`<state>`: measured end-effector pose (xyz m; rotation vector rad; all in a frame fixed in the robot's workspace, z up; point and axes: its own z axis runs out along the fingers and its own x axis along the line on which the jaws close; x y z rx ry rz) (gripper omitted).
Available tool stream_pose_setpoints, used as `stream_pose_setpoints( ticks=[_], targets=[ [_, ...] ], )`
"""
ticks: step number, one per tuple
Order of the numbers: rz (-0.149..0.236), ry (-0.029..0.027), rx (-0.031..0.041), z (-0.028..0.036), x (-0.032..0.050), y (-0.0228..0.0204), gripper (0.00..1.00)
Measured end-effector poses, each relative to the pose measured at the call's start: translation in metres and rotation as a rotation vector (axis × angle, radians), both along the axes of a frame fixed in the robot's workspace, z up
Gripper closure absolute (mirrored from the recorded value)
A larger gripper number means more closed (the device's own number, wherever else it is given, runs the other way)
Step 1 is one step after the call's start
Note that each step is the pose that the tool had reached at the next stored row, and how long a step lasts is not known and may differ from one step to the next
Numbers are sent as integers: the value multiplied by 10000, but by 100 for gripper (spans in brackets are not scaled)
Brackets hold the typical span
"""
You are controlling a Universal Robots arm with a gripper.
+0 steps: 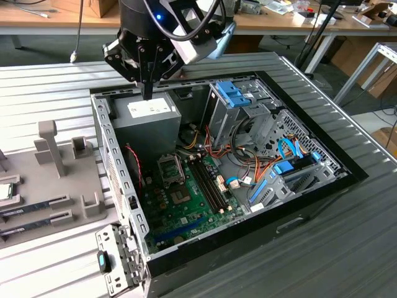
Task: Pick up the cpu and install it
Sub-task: 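Reach for the cpu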
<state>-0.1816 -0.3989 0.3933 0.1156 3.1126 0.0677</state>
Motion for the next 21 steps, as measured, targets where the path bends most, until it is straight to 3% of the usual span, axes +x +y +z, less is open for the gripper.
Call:
stream_pose_setpoints(
  ticks=[21],
  targets=[
    [1,0,0,0,-165,0,89]
  ],
)
